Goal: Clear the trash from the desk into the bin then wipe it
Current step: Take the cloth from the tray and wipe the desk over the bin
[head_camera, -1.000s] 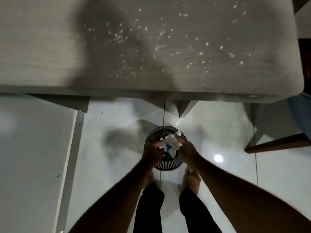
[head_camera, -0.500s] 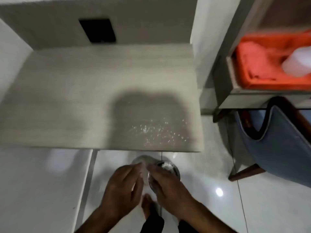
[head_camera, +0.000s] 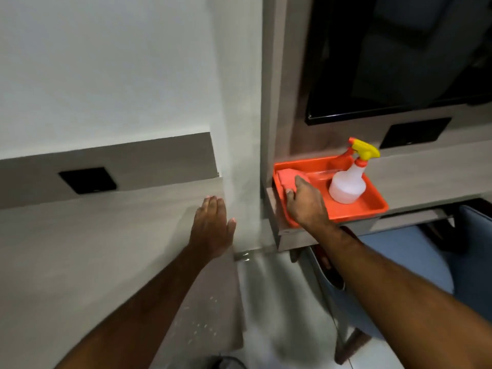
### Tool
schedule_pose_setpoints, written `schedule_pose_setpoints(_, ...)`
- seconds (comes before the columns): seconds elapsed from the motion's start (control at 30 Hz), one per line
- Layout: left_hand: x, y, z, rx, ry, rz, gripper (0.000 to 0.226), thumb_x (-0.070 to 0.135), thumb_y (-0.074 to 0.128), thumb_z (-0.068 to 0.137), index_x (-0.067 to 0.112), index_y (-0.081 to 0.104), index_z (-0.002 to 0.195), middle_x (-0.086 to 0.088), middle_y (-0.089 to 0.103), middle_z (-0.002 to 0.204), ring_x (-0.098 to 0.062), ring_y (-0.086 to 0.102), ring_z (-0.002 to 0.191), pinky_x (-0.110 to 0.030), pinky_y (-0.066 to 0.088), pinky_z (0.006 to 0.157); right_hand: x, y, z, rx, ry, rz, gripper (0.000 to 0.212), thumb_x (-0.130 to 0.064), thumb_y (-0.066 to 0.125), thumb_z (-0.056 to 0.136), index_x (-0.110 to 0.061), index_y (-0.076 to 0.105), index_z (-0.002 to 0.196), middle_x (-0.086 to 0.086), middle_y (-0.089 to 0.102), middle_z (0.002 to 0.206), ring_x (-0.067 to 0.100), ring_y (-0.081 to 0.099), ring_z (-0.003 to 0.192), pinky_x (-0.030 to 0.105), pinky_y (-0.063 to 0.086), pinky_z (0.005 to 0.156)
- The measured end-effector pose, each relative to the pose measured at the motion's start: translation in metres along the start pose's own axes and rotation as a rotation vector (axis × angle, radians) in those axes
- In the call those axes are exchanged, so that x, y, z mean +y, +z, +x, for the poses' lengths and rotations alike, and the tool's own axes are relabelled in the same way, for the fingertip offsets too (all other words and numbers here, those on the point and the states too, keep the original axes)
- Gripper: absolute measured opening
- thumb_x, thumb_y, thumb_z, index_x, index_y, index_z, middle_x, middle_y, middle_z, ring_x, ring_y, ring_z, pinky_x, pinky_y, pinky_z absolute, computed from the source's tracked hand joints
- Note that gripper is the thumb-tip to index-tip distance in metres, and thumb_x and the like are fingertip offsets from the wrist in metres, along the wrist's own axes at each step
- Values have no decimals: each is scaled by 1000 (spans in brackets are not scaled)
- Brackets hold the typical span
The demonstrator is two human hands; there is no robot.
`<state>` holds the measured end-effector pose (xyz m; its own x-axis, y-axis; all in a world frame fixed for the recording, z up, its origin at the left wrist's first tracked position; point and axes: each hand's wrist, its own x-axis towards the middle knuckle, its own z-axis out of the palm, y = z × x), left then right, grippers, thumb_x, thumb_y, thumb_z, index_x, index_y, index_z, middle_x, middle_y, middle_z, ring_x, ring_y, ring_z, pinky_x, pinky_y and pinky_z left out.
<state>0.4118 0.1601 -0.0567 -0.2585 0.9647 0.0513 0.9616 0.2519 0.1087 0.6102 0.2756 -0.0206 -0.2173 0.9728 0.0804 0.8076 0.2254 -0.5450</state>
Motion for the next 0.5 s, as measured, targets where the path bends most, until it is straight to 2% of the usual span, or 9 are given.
schedule_pose_setpoints(0.1,-1,40,16,-93,-82,8,64,42,37,92,-4,38,137,-26,41,145,-40,35,137,-47,30,116,33,17,37,-135,61,-85,19,-16,55,90,-6,61,105,23,70,107,40,65,102,38,52,85)
schedule_pose_setpoints(0.23,-8,77,21,-75,-183,4,70,42,32,90,-4,32,144,-26,32,153,-40,28,143,-48,25,121,67,55,74,-276,102,-271,27,-25,58,86,-12,62,110,17,68,113,39,64,106,41,54,91)
schedule_pose_setpoints(0.37,-13,88,29,-82,-215,1,73,43,27,89,0,26,148,-21,23,159,-35,21,148,-46,19,123,76,79,93,-147,-69,-451,28,-23,48,95,-8,55,118,18,64,117,37,64,106,42,52,89)
schedule_pose_setpoints(0.43,-8,81,29,-86,-224,-17,71,40,31,91,0,24,149,-21,21,160,-33,19,149,-44,16,124,69,72,95,-144,-27,-385,29,-23,47,97,-6,52,121,20,64,119,39,64,107,43,51,90)
schedule_pose_setpoints(0.5,6,69,24,-65,-224,-70,67,36,35,94,0,22,149,-20,20,160,-32,17,149,-42,15,125,55,56,83,-51,60,-234,29,-23,53,93,-8,54,117,20,67,115,41,65,105,45,52,89)
